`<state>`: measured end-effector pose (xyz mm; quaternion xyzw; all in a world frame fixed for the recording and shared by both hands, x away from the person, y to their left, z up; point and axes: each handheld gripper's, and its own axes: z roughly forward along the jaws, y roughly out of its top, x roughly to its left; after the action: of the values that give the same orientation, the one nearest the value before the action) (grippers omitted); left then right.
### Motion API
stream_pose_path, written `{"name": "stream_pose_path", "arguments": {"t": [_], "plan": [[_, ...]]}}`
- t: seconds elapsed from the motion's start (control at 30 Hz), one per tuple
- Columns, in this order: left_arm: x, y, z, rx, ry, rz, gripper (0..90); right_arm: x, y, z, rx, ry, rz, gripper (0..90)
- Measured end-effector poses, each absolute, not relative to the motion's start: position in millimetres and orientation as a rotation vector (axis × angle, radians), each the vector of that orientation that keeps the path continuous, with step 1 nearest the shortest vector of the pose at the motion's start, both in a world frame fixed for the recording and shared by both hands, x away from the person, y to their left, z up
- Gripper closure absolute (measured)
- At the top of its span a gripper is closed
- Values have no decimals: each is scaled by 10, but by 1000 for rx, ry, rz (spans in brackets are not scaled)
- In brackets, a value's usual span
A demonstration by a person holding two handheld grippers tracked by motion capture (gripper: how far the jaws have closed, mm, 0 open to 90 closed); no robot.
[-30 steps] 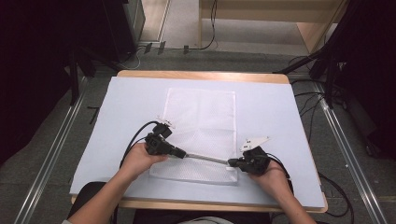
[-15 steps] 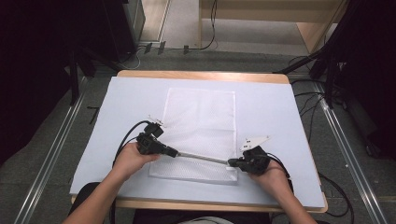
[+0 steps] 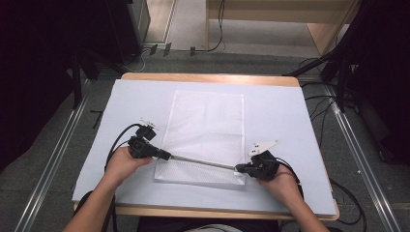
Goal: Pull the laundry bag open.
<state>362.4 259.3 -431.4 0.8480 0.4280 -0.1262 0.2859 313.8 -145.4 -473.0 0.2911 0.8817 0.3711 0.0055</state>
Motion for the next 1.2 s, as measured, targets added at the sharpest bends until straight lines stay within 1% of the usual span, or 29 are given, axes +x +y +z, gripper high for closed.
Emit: {"name": "stream_pose_path", "arguments": {"t": [0.17, 0.23, 0.3, 0.33, 0.47, 0.57, 0.6, 0.77, 0.9, 1.2], "plan": [[3609, 2666, -4325, 2251, 1164, -345, 881, 3154, -1448, -4725, 910, 2773, 1160, 900], [3596, 2676, -4311, 2265, 1180, -293, 882, 3160, -1447, -4723, 915, 2779, 1159, 900], [3604, 2733, -4301, 2244, 1187, -310, 881, 3164, -1441, -4722, 911, 2779, 1156, 900], [3598, 2759, -4292, 2256, 1209, -267, 882, 3166, -1440, -4722, 907, 2778, 1155, 900], [3594, 2920, -4312, 2207, 1243, -315, 882, 3170, -1445, -4725, 916, 2783, 1163, 900], [3569, 2915, -4302, 2228, 1236, -288, 882, 3172, -1446, -4726, 917, 2784, 1164, 900], [3562, 2916, -4294, 2228, 1253, -259, 881, 3171, -1444, -4723, 916, 2784, 1158, 900], [3559, 2946, -4320, 2223, 1249, -293, 881, 3176, -1438, -4718, 904, 2787, 1149, 900], [3565, 2969, -4349, 2188, 1261, -336, 879, 3180, -1428, -4707, 912, 2795, 1136, 900], [3489, 2964, -4338, 2208, 1218, -316, 873, 3210, -1457, -4716, 896, 2812, 1164, 900]]}}
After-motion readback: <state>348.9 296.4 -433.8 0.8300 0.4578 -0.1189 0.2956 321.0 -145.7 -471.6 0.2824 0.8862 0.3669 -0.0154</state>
